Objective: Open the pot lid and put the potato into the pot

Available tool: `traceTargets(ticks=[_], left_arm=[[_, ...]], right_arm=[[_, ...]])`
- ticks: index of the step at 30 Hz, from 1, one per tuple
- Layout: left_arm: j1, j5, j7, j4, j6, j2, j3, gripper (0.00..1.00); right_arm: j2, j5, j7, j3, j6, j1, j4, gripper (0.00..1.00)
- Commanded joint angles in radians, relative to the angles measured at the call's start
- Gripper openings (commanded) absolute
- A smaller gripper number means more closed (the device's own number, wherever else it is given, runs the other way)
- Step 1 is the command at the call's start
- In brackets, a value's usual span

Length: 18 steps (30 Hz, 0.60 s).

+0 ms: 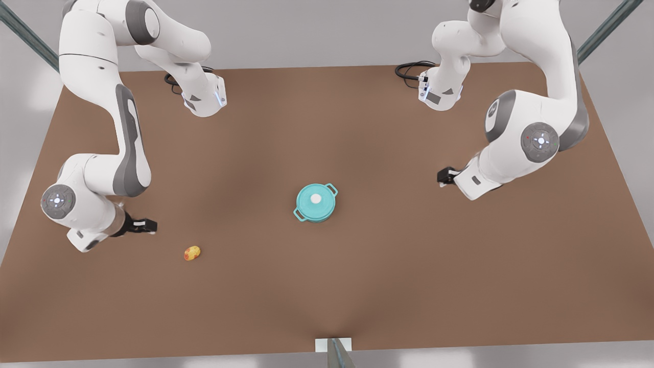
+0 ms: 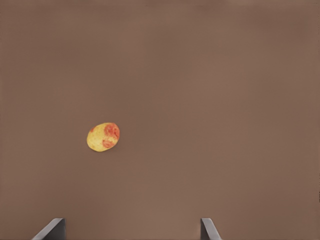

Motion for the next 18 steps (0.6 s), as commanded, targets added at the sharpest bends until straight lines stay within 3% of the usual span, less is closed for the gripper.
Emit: traceTargets(ticks=[1,3,4,7,10,11,15,18], left_arm=[[-0.004,-0.004,-0.063,-0.007,0.135,-0.007,-0.003,1.00],[-0.013,0.002,-0.054,-0.001,0.137,-0.002,-0.009,1.00],[-0.085,0.013,-0.069,-0.004,0.148,0.010,-0.011,1.00],[-0.356,0.039,-0.546,0.059,0.186,0.130,-0.012,1.00],[-0.484,0.103,-0.796,0.099,0.312,0.249,-0.011,1.00],[-0.527,0.146,-0.903,0.199,0.307,0.348,-0.011,1.00],[-0.614,0.185,-1.068,0.246,0.424,0.492,-0.006,1.00],[-0.668,0.225,-1.227,0.286,0.441,0.543,0.000,1.00]], right_arm=[[-0.001,0.003,-0.030,-0.001,0.164,-0.012,0.002,1.00],[-0.001,0.008,-0.032,-0.011,0.142,-0.042,0.009,1.00],[-0.002,0.009,-0.030,-0.024,0.038,-0.094,0.013,1.00],[-0.044,0.097,0.007,-0.027,0.033,-0.151,0.011,1.00],[0.005,0.138,0.575,-0.006,0.050,-0.104,0.013,1.00],[0.022,0.161,0.640,-0.004,0.062,-0.096,0.011,1.00],[0.093,0.153,0.746,-0.003,0.180,-0.001,0.000,1.00],[0.100,0.164,0.783,-0.003,0.386,0.042,-0.142,1.00]])
